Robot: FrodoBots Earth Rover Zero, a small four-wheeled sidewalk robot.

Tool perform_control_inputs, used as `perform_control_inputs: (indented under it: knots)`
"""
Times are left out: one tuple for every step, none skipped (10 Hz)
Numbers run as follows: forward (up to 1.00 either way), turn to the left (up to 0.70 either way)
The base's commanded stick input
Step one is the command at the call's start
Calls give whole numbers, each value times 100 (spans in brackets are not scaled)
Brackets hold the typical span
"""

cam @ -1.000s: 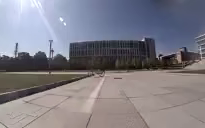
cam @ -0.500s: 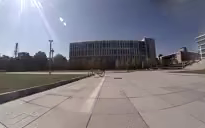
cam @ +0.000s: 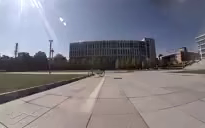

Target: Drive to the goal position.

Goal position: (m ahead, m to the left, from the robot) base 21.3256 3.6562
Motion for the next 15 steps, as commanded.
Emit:
perform_control_inputs:
  knots:
    - [6, 0]
    - [6, 0]
    - [6, 0]
    - [6, 0]
    - [6, 0]
    - [6, 0]
    - [6, 0]
    - [6, 0]
    - [6, 0]
    - [6, 0]
    - [6, 0]
    - [6, 0]
    - [6, 0]
    - [6, 0]
    - [6, 0]
